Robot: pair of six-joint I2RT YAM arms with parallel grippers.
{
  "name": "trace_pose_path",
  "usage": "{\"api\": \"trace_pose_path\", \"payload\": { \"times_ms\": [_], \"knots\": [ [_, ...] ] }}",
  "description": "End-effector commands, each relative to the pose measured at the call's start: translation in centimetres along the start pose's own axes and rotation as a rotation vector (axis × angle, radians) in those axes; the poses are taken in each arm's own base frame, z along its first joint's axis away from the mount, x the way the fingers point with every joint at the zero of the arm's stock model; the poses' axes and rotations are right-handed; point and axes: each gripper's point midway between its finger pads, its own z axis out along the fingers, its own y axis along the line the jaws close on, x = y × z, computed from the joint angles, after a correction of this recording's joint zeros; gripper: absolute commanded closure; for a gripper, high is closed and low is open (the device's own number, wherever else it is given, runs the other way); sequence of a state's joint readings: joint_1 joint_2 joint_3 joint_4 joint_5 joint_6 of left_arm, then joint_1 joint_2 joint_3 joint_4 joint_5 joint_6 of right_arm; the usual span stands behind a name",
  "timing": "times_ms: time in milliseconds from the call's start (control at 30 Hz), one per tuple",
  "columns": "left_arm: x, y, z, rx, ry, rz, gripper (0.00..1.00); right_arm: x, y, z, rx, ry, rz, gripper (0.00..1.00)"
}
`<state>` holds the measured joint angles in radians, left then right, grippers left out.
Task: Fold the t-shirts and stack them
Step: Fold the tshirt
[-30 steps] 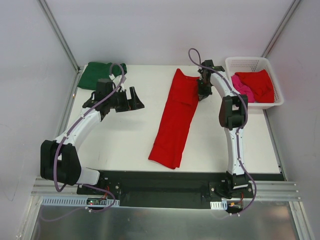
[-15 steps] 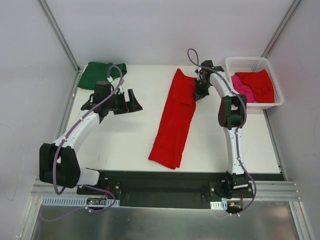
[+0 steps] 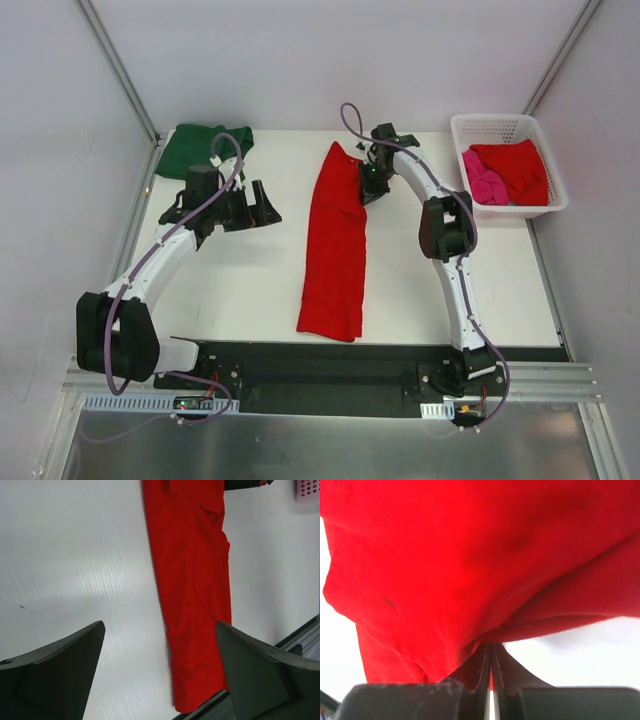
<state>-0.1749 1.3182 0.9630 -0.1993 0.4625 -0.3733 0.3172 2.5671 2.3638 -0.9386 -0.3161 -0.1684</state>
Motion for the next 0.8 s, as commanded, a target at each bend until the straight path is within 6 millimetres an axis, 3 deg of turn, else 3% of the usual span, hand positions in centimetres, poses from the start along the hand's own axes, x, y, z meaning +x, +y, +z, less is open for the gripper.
{"api": "trace_pose_path", "payload": {
  "times_ms": [0,133,200,233,267,400,467,533,767],
  "knots": [
    [-0.4,-0.2,-1.0,0.005,-0.037,0.033,0.07,0.0,3.6,0.6,-0.074,0.003,-0.050,0.97],
    [-0.4,-0.2,-1.0,0.006,-0.039,0.032,0.07,-0.4,3.8,0.2,-0.036,-0.018,-0.060,0.97],
    [-0.3,-0.2,-1.1,0.005,-0.037,0.034,0.07,-0.4,1.1,0.1,0.109,-0.044,-0.042,0.98],
    [-0.4,-0.2,-1.1,0.005,-0.040,0.034,0.07,-1.3,0.7,-1.7,0.149,-0.092,-0.036,0.99],
    [-0.3,-0.1,-1.2,0.003,-0.039,0.032,0.07,-1.9,-0.8,-2.3,0.219,-0.129,-0.024,0.99],
    [-0.2,0.0,-1.3,0.000,-0.042,0.033,0.07,-2.8,-2.7,-5.8,0.354,-0.214,-0.005,0.99],
    [-0.1,0.1,-1.4,-0.002,-0.042,0.033,0.07,-3.6,-2.1,-7.6,0.348,-0.264,-0.009,0.99],
    [-0.1,0.1,-1.4,-0.003,-0.046,0.029,0.07,-3.7,-1.5,-7.9,0.321,-0.272,-0.013,0.99],
    [-0.1,-0.1,-1.4,0.007,-0.041,0.027,0.06,-2.0,4.4,-6.5,0.008,-0.236,-0.065,0.99]
  ]
}}
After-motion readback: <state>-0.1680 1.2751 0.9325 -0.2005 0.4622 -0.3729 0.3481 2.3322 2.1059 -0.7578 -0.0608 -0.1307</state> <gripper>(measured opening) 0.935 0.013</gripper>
